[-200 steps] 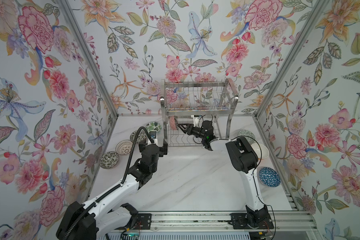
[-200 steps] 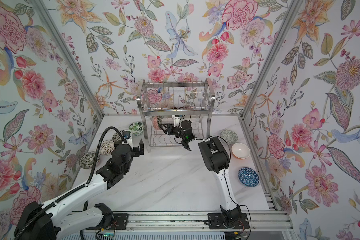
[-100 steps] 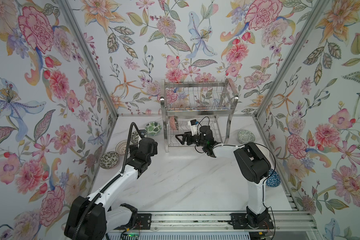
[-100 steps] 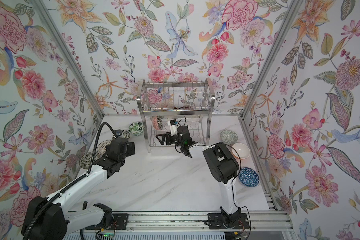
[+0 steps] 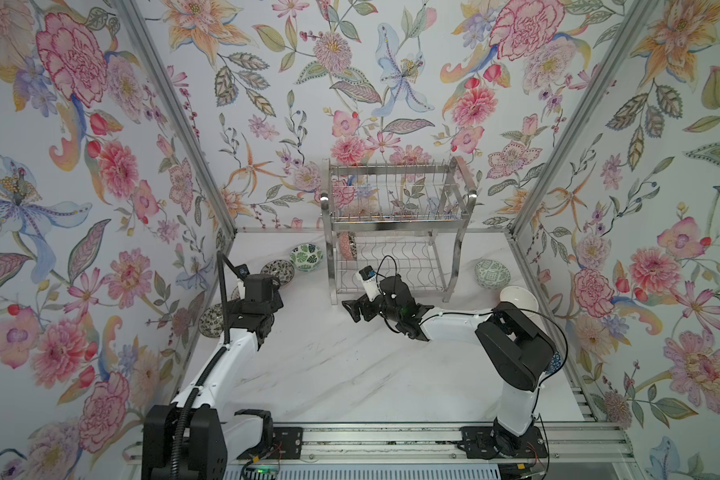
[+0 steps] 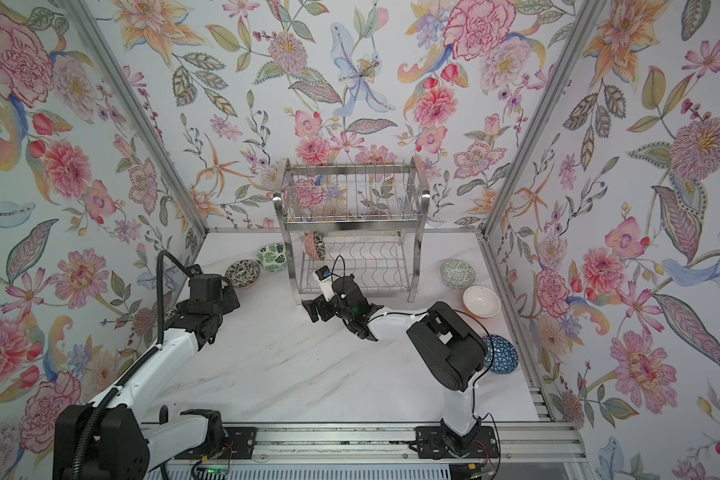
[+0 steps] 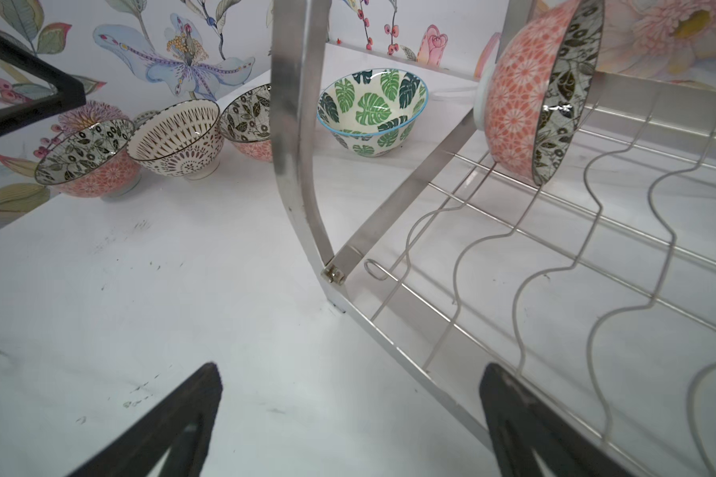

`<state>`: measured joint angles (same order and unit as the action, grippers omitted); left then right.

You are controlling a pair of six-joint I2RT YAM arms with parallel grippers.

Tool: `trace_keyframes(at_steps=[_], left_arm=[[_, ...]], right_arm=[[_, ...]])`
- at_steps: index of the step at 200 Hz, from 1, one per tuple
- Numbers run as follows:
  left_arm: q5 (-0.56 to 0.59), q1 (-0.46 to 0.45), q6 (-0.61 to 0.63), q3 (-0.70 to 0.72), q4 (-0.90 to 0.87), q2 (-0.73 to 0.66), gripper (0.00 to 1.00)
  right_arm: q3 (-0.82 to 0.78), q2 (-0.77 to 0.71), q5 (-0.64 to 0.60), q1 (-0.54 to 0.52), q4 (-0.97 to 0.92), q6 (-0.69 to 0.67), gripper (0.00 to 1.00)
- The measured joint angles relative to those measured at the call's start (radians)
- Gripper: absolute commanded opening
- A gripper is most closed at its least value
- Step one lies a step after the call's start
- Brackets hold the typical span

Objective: Load bowls into a dish rack
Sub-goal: Pick up the bowl from the middle-left of the table.

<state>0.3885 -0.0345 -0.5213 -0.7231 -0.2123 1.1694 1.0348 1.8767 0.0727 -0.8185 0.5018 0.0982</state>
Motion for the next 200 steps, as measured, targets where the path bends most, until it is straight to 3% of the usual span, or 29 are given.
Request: trace_keyframes(at_steps=[58,173,200], left_arm=[[-0.027,0.135,-0.014,0.027,0.006,0.035,0.99],[-0.077,0.164,0.167,-0.097,-0.12,0.211,0.99],[-0.119,0.172,0.2,-0.097,-0.116,0.24,0.9]], right_arm=[[-0.005,-0.059,-0.027,-0.078,0.027,-0.071,0.99],[0.007,-0.059,-0.032,-0.134,0.072,-0.079,0.99],[0.006,-0.059,-0.033,-0.134,0.082,-0.072,0.99]])
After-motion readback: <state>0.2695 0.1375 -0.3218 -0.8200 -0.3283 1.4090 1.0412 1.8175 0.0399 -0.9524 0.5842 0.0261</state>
